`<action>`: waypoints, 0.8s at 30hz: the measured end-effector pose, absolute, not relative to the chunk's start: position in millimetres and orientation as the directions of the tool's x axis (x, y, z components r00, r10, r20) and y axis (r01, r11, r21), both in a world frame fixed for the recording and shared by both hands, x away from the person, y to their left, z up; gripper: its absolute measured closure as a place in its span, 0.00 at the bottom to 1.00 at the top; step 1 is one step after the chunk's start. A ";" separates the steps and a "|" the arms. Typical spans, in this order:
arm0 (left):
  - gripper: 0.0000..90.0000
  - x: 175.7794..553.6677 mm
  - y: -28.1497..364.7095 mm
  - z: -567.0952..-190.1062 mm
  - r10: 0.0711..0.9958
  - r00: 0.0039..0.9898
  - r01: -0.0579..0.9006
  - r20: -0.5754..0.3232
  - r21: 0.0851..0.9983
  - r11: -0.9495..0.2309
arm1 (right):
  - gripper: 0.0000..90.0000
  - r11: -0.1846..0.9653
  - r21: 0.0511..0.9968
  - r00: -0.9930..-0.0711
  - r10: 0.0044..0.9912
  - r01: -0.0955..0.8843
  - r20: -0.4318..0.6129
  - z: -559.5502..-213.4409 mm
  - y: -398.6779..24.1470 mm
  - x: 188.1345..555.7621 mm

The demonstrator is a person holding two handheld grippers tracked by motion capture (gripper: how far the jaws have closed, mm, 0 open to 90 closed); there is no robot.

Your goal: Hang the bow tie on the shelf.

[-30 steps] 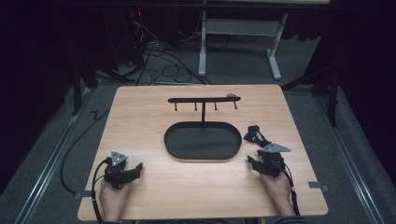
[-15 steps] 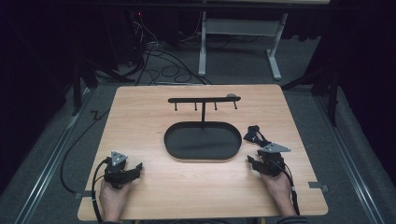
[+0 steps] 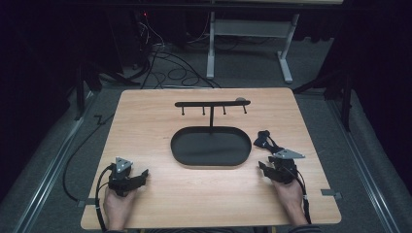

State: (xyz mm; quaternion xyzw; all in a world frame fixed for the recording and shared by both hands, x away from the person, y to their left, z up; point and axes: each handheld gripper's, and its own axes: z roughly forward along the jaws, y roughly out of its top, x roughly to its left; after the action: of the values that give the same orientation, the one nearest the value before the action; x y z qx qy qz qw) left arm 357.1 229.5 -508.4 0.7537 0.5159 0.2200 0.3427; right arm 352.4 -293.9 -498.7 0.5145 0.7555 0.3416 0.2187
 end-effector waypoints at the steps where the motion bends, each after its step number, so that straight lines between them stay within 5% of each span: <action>1: 0.31 357.1 229.6 -508.3 0.928 0.371 0.627 -0.022 0.743 -0.233 | 0.58 0.238 0.743 -0.377 0.926 0.625 0.021 -497.7 -294.3 351.5; 24: 0.32 357.1 229.4 -508.4 0.929 0.371 0.627 -0.020 0.743 -0.234 | 0.59 0.163 0.802 -0.337 0.940 0.575 0.050 -485.2 -314.6 333.7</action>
State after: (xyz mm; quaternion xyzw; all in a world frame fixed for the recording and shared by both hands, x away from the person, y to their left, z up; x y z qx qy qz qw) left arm 357.1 229.4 -508.4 0.7539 0.5157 0.2207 0.3420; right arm 333.7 -314.6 -485.2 0.5235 0.7237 0.3801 0.2402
